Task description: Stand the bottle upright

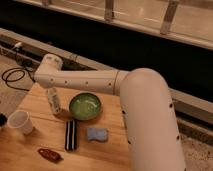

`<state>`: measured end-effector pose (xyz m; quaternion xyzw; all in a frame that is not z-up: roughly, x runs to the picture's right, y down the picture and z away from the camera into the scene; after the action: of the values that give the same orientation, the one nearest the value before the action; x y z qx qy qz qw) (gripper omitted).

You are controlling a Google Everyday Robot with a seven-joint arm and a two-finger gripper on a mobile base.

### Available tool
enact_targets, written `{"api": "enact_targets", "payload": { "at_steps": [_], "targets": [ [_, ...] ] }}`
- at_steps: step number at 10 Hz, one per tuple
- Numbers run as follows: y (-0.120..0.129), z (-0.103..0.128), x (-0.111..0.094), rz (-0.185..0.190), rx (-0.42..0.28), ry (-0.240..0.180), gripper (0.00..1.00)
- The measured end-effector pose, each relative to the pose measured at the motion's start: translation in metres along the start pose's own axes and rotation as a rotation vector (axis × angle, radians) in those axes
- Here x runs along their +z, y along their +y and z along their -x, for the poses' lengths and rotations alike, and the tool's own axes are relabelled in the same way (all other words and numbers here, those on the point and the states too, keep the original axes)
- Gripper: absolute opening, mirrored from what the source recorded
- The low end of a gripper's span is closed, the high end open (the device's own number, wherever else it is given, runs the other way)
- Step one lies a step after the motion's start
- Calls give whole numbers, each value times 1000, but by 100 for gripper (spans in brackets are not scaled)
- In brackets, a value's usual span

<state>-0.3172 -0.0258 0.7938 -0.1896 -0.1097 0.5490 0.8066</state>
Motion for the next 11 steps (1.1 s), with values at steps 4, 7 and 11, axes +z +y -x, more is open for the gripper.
{"api": "enact_targets", "payload": {
  "at_steps": [4, 7, 11],
  "targets": [
    [-1, 0, 0, 0, 1, 0, 42],
    [-1, 0, 0, -1, 1, 0, 74],
    [-2, 0, 0, -1, 2, 0, 80]
  ]
}}
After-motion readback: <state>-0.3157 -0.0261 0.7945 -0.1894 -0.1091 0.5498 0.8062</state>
